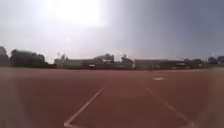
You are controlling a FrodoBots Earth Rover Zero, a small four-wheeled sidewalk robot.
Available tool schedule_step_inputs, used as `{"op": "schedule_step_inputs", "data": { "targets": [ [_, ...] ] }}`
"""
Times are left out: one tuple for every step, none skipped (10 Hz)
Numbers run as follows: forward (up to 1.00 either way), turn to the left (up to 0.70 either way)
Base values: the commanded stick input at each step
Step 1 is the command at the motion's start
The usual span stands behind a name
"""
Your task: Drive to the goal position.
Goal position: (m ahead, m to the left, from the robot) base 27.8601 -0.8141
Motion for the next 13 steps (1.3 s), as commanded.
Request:
{"op": "schedule_step_inputs", "data": {
  "targets": [
    [0.7,0.0],
    [0.7,0.0],
    [0.7,0.0],
    [0.7,0.0],
    [0.7,0.0],
    [0.7,0.0],
    [0.7,0.0],
    [0.7,0.0],
    [0.7,0.0],
    [0.7,0.0],
    [0.7,0.0],
    [0.7,0.0],
    [0.7,0.0]
  ]
}}
